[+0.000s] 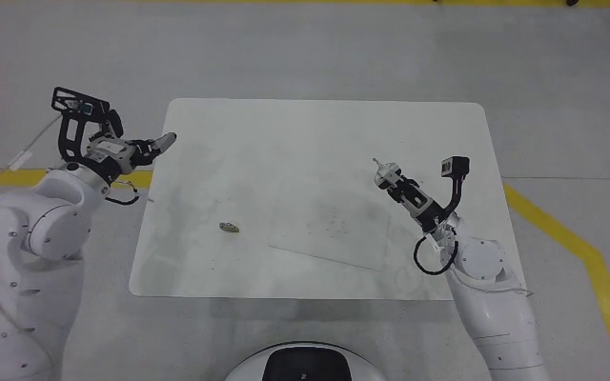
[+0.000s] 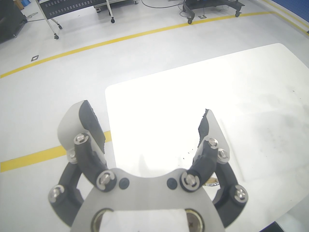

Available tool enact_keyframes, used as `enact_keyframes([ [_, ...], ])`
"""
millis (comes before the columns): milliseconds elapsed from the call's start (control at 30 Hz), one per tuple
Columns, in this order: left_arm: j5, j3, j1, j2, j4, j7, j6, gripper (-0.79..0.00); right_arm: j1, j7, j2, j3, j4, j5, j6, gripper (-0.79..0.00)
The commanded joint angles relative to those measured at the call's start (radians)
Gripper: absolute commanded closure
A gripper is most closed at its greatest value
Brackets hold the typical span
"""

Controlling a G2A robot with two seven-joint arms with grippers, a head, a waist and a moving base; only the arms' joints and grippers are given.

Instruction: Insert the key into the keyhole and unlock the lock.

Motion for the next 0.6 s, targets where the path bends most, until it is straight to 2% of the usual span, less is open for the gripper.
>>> enact_keyframes([
  [0,0.000,0.000,0.000,0.000,0.000,0.000,0.000,-0.785,0.000,0.000,0.000,0.000,0.000,0.000,0.000,0.000],
  [100,-0.009,-0.029,0.039,0.007,-0.023,0.035,-0.123,-0.785,0.000,0.000,0.000,0.000,0.000,0.000,0.000,0.000],
  [167,-0.006,-0.077,0.073,0.017,-0.032,0.046,-0.253,-0.785,0.000,0.000,0.000,0.000,0.000,0.000,0.000,0.000],
  [300,0.020,-0.178,0.136,0.037,-0.004,0.084,-0.494,-0.785,0.000,0.000,0.000,0.000,0.000,0.000,0.000,0.000],
  [367,0.020,-0.214,0.152,0.043,0.017,0.119,-0.570,-0.785,0.000,0.000,0.000,0.000,0.000,0.000,0.000,0.000],
  [400,0.021,-0.215,0.168,0.045,0.039,0.121,-0.596,-0.600,0.000,0.000,0.000,0.000,0.000,0.000,0.000,0.000],
  [433,0.030,-0.212,0.175,0.049,0.042,0.110,-0.633,-0.372,0.000,0.000,0.000,0.000,0.000,0.000,0.000,0.000],
  [467,0.051,-0.207,0.181,0.052,0.044,0.085,-0.658,-0.369,0.000,0.000,0.000,0.000,0.000,0.000,0.000,0.000],
  [500,0.067,-0.195,0.185,0.055,0.047,0.071,-0.686,-0.462,0.000,0.000,0.000,0.000,0.000,0.000,0.000,0.000],
  [533,0.068,-0.173,0.193,0.057,0.064,0.050,-0.709,-0.760,0.000,0.000,0.000,0.000,0.000,0.000,0.000,0.000],
  [567,0.059,-0.145,0.196,0.061,0.071,0.023,-0.736,-0.785,0.000,0.000,0.000,0.000,0.000,0.000,0.000,0.000],
])
